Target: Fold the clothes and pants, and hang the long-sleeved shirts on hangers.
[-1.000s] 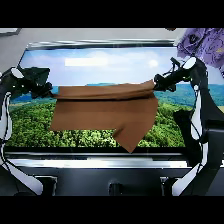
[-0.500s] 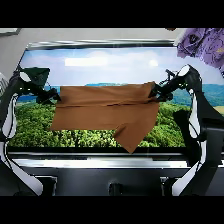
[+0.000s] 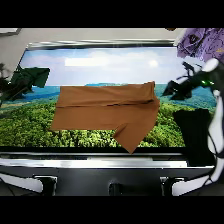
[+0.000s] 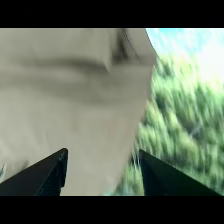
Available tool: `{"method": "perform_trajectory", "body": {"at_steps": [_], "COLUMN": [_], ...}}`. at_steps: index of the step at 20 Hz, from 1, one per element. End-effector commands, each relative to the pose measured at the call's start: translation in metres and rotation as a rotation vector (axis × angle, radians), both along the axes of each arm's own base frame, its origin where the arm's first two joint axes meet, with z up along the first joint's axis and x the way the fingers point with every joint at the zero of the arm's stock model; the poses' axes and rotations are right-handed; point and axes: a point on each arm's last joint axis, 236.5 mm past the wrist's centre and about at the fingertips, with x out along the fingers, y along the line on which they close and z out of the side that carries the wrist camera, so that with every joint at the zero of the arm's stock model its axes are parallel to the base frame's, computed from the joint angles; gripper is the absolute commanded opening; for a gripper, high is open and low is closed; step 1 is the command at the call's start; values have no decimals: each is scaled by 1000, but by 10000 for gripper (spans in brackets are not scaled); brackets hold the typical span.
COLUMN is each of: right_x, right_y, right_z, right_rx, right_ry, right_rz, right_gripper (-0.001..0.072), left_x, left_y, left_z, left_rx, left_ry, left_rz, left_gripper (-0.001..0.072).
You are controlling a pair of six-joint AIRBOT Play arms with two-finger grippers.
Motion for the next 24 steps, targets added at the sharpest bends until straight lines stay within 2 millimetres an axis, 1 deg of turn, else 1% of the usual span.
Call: {"method": "perform_trajectory", "body": {"at_steps": [1,2,3,5,7,8,10,12,17,19,21,23,24], "right_x": [-72,-99,-120,-150,-166,-174,-187,-192,-194,-196,-196,-192,-189], "right_y": [2,10,19,45,69,79,92,98,102,114,136,145,148], "right_z": [-8,-22,-35,-54,-69,-75,-86,-92,-100,-104,-109,-118,-121], "right_rx": [160,172,178,246,340,385,436,461,483,465,433,381,362], "right_ry": [57,89,111,120,120,133,158,166,161,156,139,129,121], "right_rz": [-69,-83,-95,-150,-220,-244,-269,-289,-333,-300,-245,-255,-266], "right_gripper": [524,524,524,524,525,525,524,524,524,524,524,524,524], "left_x": [-64,-79,-94,-117,-131,-134,-133,-133,-133,-133,-133,-141,-142], "left_y": [24,21,18,8,-2,-5,-6,-6,-6,-6,-6,-14,-14], "left_z": [0,-7,-16,-32,-46,-50,-50,-50,-50,-50,-50,-49,-49], "left_rx": [-18,-37,-51,-66,-92,-96,-97,-96,-96,-96,-97,-131,-138], "left_ry": [10,9,12,43,92,104,105,103,104,104,105,140,147], "left_rz": [127,161,188,208,204,200,196,197,196,197,197,198,211], "left_gripper": [556,556,556,556,553,553,553,553,554,553,553,554,555]}}
